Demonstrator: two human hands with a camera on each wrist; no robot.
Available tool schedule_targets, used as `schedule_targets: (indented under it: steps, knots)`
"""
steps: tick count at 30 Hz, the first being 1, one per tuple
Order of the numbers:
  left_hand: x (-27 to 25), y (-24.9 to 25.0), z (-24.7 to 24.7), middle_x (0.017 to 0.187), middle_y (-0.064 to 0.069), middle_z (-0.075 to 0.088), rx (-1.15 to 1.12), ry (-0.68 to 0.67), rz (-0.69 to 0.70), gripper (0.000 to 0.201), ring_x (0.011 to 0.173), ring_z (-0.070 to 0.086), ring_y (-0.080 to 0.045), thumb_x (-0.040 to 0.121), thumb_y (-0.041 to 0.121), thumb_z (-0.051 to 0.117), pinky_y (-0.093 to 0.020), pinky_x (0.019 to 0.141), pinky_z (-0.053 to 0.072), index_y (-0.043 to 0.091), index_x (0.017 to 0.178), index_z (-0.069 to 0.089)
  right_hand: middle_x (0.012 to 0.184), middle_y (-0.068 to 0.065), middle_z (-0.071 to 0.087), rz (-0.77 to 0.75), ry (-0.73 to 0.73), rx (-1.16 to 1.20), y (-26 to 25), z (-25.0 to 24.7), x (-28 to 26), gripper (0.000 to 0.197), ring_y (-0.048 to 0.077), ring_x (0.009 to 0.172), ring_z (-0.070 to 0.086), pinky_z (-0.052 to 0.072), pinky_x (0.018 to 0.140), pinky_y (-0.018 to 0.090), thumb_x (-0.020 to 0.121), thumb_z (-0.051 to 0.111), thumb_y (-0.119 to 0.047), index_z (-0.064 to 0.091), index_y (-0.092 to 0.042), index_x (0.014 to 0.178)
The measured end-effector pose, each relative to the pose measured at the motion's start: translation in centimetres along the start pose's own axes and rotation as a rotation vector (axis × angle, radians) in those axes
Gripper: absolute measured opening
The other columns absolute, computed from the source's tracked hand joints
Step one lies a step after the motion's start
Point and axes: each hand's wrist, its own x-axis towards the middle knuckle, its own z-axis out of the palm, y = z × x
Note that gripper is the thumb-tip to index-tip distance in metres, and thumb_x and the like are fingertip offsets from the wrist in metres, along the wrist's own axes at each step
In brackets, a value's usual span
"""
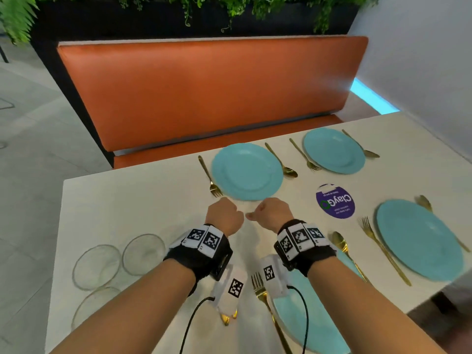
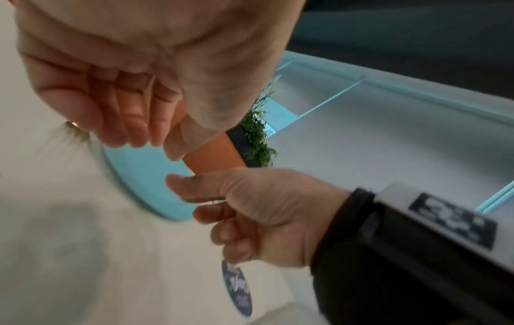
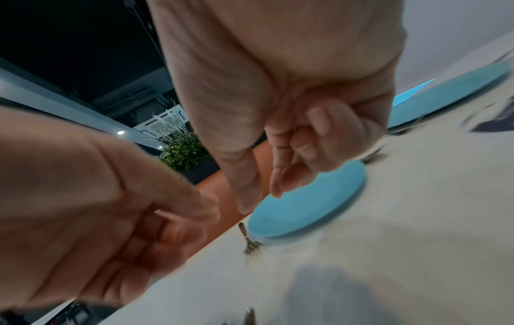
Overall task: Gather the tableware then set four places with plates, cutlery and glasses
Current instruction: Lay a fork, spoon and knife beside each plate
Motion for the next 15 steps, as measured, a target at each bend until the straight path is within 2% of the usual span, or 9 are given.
schedule_targets:
  steps: [1,2,3,6,9,11,15]
  knots:
    - [-0.6,-0.3,1.4,0.127,-0.013,0.059,0.039,-0.029,-0.045,0.041,0.118,0.054,-0.029,0.091,0.028,0.050,-0.031,0.097,0.042,-0.001,0.120,0.056,0.113,0.009,0.064,0.004,-0.016,-0.006,0.8,0.2,-1.0,0.039,0.026,0.111,0.058,0.045,0.087,0.031,0.086,0.062,-0.043,0.066,-0.007,0.100]
    - [-1.1,-0.6,2.7,0.131,-0.014,0.056,0.085,-0.035,-0.086,0.046,0.121,0.053,-0.029,0.092,0.031,0.050,-0.032,0.099,0.043,-0.001,0.124,0.053,0.117,0.009,0.064,0.005,-0.026,-0.013,1.6,0.4,-1.9,0.044,0.025,0.112,0.057,0.045,0.090,0.031,0.086,0.061,-0.044,0.065,-0.005,0.107]
    - [-1.9,-0.9,3.8,0.136,-0.014,0.051,0.120,-0.018,-0.144,0.049,0.125,0.049,-0.028,0.092,0.033,0.050,-0.033,0.103,0.041,0.001,0.130,0.048,0.119,0.009,0.064,0.009,-0.036,-0.017,2.3,0.9,-2.6,0.045,0.025,0.113,0.058,0.045,0.091,0.031,0.086,0.061,-0.044,0.065,-0.005,0.108]
    - [-4.1,-2.3,6.1,0.140,-0.012,0.038,0.225,0.037,-0.323,0.056,0.131,0.039,-0.026,0.094,0.035,0.050,-0.033,0.108,0.034,0.003,0.137,0.034,0.117,0.010,0.066,-0.026,-0.089,-0.027,3.6,2.2,-4.8,0.044,0.024,0.110,0.059,0.045,0.091,0.030,0.087,0.060,-0.045,0.066,-0.004,0.102]
    - [-5.3,-4.4,7.8,0.131,-0.012,0.041,0.246,0.049,-0.417,0.067,0.121,0.044,-0.025,0.085,0.047,0.057,-0.033,0.100,0.040,0.005,0.133,0.035,0.117,0.009,0.066,-0.059,-0.116,-0.021,4.5,3.5,-7.0,0.042,0.024,0.111,0.059,0.046,0.093,0.030,0.089,0.058,-0.041,0.068,-0.005,0.108]
    - [-6.0,-5.7,8.5,0.128,-0.012,0.042,0.235,0.042,-0.433,0.074,0.117,0.047,-0.024,0.079,0.052,0.063,-0.033,0.095,0.044,0.006,0.130,0.036,0.115,0.008,0.066,-0.062,-0.114,0.007,5.0,4.5,-8.3,0.039,0.024,0.109,0.059,0.046,0.090,0.030,0.088,0.059,-0.039,0.068,-0.005,0.105]
    - [-7.1,-6.6,9.4,0.129,-0.012,0.041,0.227,0.059,-0.403,0.063,0.122,0.045,-0.024,0.085,0.038,0.065,-0.031,0.098,0.043,0.005,0.127,0.032,0.107,0.008,0.068,-0.065,-0.087,0.048,5.9,5.8,-10.4,0.027,0.023,0.105,0.061,0.048,0.087,0.028,0.088,0.061,-0.034,0.064,-0.007,0.086]
